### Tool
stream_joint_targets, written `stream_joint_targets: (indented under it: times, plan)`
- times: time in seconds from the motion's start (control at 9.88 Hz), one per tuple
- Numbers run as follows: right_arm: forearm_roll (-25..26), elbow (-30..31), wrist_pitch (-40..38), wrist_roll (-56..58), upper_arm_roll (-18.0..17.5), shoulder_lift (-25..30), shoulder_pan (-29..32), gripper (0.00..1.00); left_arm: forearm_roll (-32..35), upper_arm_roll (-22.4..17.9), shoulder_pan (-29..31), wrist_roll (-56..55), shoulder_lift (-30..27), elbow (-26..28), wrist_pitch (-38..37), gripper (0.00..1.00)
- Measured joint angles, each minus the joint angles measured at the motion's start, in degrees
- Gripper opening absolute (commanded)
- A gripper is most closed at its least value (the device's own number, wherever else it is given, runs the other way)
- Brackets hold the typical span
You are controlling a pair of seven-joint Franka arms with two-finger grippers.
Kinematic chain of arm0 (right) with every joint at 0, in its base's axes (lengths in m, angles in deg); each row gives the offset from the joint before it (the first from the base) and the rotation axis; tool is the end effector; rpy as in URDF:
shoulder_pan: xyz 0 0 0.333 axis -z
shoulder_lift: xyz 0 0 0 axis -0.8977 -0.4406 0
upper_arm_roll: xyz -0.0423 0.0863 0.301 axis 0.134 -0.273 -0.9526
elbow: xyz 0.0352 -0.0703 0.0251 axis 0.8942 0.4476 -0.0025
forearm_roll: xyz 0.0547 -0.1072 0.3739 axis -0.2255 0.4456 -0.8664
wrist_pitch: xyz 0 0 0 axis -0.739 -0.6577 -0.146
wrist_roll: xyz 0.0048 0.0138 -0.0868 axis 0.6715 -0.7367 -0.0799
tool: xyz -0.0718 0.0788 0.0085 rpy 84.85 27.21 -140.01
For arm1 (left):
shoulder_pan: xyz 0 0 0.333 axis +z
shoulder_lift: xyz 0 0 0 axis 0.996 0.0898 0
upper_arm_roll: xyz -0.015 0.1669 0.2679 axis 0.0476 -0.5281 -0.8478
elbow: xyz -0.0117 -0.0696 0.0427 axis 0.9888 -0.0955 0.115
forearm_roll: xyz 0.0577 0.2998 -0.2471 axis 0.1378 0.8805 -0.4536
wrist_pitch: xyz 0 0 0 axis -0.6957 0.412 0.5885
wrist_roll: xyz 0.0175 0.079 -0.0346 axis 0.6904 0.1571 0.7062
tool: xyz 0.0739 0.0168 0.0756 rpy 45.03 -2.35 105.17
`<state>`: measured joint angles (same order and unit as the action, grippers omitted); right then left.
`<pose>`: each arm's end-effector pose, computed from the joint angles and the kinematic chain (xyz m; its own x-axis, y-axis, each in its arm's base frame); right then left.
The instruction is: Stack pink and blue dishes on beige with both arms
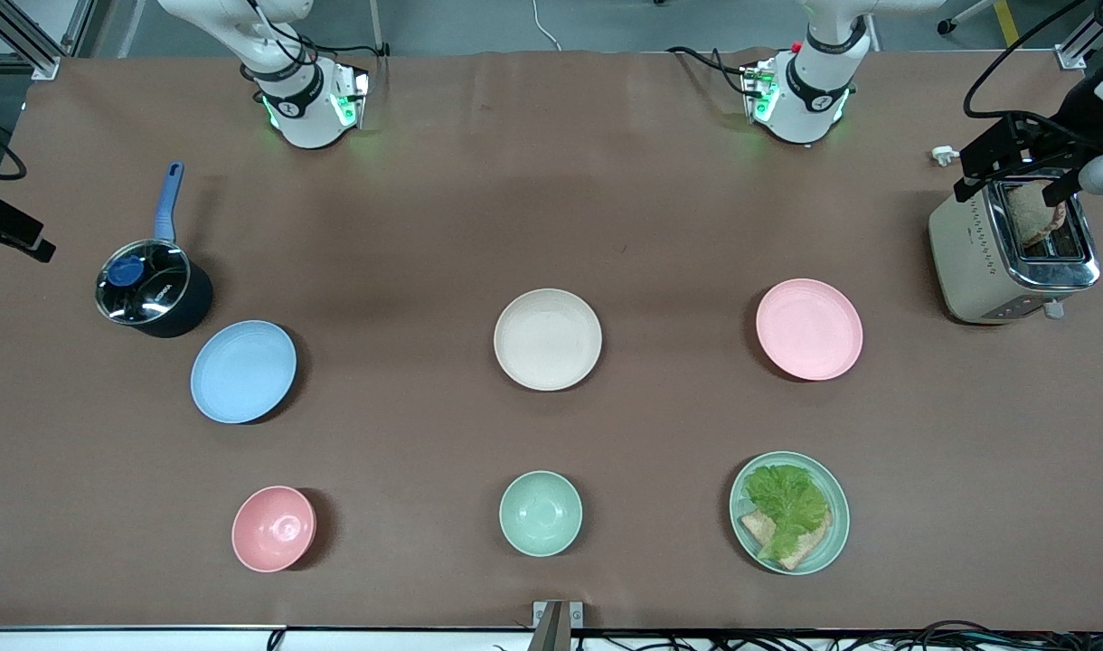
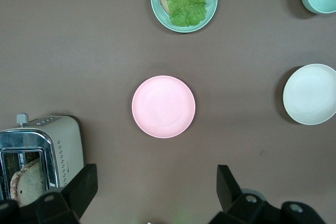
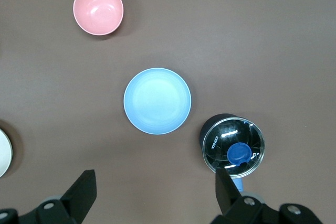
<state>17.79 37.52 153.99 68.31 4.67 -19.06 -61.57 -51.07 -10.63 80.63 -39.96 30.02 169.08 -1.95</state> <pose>0.5558 -0.0636 0.6481 0.9864 -0.1617 0.0300 -0.1620 -0.9867 0.0091 0.5262 -0.0615 0.6870 0.9977 -0.0619 0.0287 -0.0630 -0.9972 0.0405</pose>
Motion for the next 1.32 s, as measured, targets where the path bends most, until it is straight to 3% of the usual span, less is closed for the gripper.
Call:
stream_joint_targets:
  times: [0.41, 0.71, 0.91, 1.32]
  plan:
    - [0.0, 0.0, 0.1, 1.6, 0.0, 0.0, 0.0, 1.0, 0.0, -0.8, -0.1, -0.2, 0.3, 0.2, 0.0, 1.0]
    - [0.0, 0.2, 2.5, 5.6, 0.2, -1.9, 0.2, 1.0, -3.5, -6.8, -0.1, 0.2, 2.4, 3.0, 2.8, 1.0]
    - [-7.2, 2.1, 7.9, 9.2, 2.6, -8.2, 1.2, 1.0, -4.9, -9.0, 0.2, 1.2, 4.1, 11.6, 13.5, 1.0]
    - [-21.0, 7.2, 20.3, 27.7, 9.0, -22.9, 3.3, 1.0, -8.8, -9.3, 0.1, 8.0, 10.3, 30.0, 34.4, 1.0]
